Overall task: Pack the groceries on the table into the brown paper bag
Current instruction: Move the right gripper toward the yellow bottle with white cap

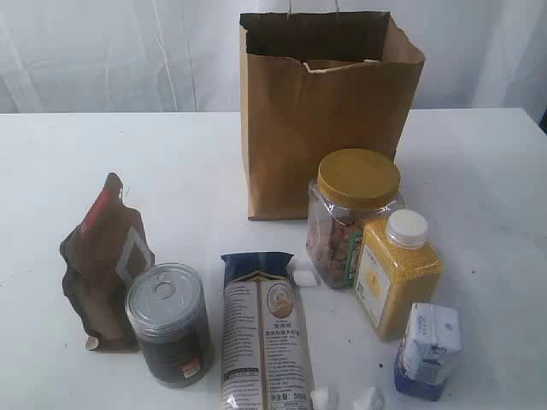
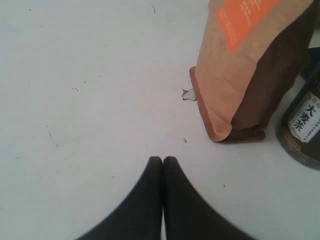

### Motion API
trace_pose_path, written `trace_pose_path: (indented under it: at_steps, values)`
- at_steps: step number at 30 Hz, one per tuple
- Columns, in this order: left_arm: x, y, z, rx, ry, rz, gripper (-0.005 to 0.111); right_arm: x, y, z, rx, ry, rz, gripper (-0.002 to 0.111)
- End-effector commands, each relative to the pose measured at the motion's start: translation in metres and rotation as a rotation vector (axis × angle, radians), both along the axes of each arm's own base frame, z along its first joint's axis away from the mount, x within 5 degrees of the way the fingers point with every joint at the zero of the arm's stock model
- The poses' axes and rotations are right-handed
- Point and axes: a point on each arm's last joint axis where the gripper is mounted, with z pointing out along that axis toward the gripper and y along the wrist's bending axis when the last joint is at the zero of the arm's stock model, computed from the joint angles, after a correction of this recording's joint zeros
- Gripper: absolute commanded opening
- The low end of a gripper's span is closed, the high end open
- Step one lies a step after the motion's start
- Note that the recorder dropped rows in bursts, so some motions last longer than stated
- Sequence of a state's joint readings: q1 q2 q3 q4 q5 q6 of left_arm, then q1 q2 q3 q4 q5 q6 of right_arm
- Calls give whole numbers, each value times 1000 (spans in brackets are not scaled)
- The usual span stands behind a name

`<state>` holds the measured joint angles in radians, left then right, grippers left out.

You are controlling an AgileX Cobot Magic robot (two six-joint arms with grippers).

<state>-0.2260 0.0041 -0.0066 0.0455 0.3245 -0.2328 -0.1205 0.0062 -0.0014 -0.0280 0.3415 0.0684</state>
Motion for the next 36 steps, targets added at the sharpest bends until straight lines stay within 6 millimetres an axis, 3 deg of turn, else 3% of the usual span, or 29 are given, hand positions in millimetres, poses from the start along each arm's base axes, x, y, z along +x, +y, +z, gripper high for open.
trace_pose_path:
  at_steps: [1, 5, 8, 10, 14, 20, 24, 28, 32, 33, 34, 36]
  values:
    - [-1, -1, -3, -6, 12, -8, 0, 0, 0, 0, -6, -10, -6, 0]
    - [-1, -1, -3, -6, 12, -8, 0, 0, 0, 0, -6, -10, -6, 0]
    - [-1, -1, -3, -6, 12, -8, 0, 0, -1, 3, -99, -29, 12, 0]
    - [-1, -1, -3, -6, 12, -8, 0, 2, 0, 15, -108, -157, 13, 0]
    - [-1, -1, -3, -6, 12, -8, 0, 1, -1, 38, 271, -465, -23, 0]
    - [-1, -1, -3, -6, 12, -8, 0, -11, -4, 70, 577, -878, 37, 0]
    - [-1, -1, -3, -6, 12, -8, 0, -30, -7, 91, 706, -1189, 130, 0]
    - [-1, -1, -3, -6, 12, -8, 0, -54, -10, 135, 752, -1403, 181, 0]
    - [-1, -1, -3, -6, 12, -8, 0, -63, -10, 189, 596, -1481, 133, 0]
    - [-1, -1, -3, -6, 12, -8, 0, -49, -10, 211, 406, -1400, 41, 0]
    - [-1, -1, -3, -6, 12, -8, 0, -36, -10, 218, 299, -1317, -12, 0]
    - [-1, -1, -3, -6, 12, -8, 0, 15, -13, 218, -1, -971, -109, 0]
